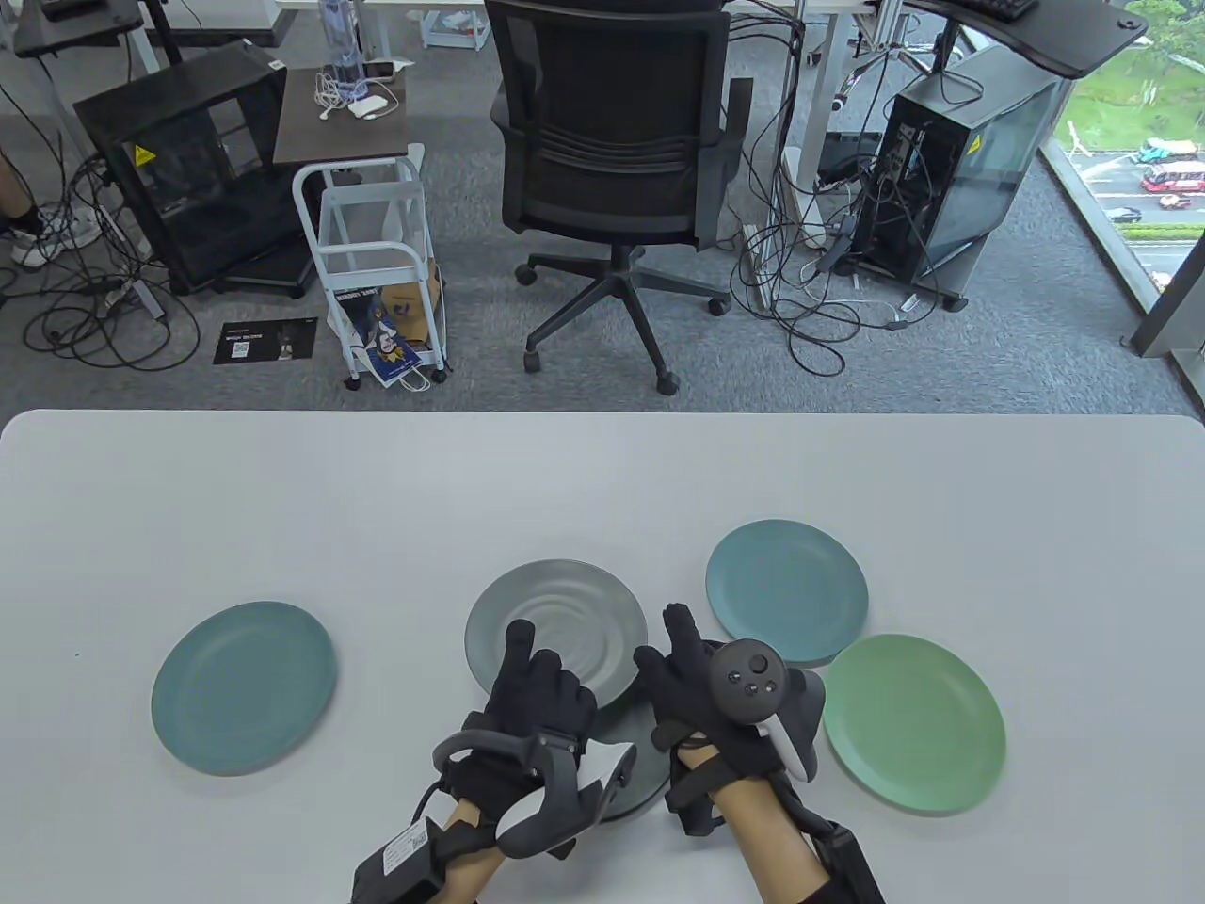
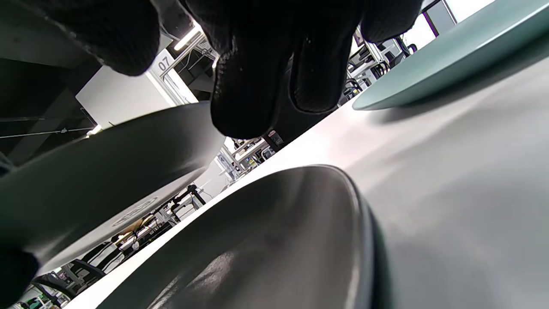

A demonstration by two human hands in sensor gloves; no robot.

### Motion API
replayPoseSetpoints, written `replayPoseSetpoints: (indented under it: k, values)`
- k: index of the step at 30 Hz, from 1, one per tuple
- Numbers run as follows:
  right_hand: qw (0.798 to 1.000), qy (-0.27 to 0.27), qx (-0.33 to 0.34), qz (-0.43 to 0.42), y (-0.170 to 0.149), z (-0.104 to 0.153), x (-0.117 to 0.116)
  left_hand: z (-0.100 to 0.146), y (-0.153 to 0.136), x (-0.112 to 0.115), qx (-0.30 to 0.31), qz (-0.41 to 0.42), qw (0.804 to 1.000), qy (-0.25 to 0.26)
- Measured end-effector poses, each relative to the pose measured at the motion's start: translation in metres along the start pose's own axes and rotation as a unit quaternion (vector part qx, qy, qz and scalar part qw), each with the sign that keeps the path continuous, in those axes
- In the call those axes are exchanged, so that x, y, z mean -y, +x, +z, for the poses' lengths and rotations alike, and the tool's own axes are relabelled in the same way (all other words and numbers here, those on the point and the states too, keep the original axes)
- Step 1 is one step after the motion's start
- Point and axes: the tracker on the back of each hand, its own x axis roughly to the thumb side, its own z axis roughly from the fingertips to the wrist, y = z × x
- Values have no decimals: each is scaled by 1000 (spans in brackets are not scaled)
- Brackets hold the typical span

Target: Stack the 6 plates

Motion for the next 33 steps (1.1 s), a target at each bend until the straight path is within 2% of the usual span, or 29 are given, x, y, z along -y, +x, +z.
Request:
replayPoseSetpoints:
  k: [12, 22, 25, 27, 33]
  values:
    - [999, 10, -23, -40, -5, -1, -2, 6, 11, -5, 25, 13, 999, 23]
    - [988, 0, -69, -135, -19, -1, -4, 9, 14, -8, 33, 28, 998, 39]
    - [988, -8, -72, -138, -20, 0, -2, 9, 12, -5, 34, 35, 998, 31]
    - [989, -16, -72, -131, -20, 0, -1, 8, 10, -2, 44, 49, 998, 7]
    - [990, -36, -67, -123, -25, 1, 5, 5, -9, 5, 58, 170, 982, -63]
